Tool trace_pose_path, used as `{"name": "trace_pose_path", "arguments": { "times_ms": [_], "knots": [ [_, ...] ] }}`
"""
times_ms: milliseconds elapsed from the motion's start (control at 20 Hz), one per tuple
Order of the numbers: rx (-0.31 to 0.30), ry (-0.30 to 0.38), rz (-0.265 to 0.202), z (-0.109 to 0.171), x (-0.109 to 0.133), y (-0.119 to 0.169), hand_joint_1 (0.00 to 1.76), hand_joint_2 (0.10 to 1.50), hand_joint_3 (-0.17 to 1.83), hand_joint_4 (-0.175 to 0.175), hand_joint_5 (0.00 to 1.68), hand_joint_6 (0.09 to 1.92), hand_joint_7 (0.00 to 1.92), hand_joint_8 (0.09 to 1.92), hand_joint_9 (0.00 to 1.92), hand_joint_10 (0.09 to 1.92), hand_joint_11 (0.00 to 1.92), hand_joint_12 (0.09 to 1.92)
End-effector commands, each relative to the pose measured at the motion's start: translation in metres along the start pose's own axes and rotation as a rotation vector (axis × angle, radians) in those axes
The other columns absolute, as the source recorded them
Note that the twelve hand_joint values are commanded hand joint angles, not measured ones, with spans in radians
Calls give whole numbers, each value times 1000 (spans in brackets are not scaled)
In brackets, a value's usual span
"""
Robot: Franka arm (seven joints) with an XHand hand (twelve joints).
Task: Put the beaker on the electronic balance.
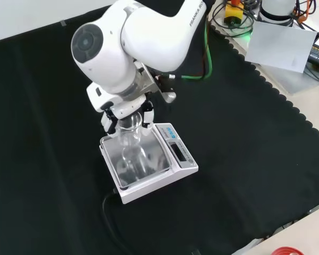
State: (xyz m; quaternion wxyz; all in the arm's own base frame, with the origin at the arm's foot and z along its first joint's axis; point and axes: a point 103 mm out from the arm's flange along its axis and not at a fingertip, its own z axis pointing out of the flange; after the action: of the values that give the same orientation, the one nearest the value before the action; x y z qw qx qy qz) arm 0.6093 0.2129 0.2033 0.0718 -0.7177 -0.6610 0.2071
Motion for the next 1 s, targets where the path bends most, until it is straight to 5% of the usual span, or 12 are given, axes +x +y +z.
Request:
{"name": "trace_pose_path", "arguments": {
  "times_ms": [50,400,500,600,650,750,850,1000],
  "knots": [
    [27,21,-27,17,7,-3,1211,984,5,-175,1250,574,972,1119,1267,677,1343,695],
    [25,13,-33,23,13,0,1394,1017,9,-175,1098,807,959,1126,1134,776,1329,703],
    [29,22,-40,26,11,0,1276,998,4,-175,1192,666,965,1124,1202,747,1338,703],
    [45,54,-75,26,5,-1,1245,921,-89,-78,952,911,912,1100,1230,656,1305,716],
    [52,74,-98,25,1,-3,1146,870,-130,-47,657,896,786,1066,1118,635,1068,865],
    [55,94,-119,20,-5,-5,914,792,-155,-16,220,581,456,962,750,673,523,1226],
    [50,98,-130,15,-9,-7,750,742,-153,1,55,196,163,811,430,774,170,1441],
    [61,80,-148,13,-15,-11,608,686,-135,11,5,87,18,585,223,837,18,1484]
  ]
}}
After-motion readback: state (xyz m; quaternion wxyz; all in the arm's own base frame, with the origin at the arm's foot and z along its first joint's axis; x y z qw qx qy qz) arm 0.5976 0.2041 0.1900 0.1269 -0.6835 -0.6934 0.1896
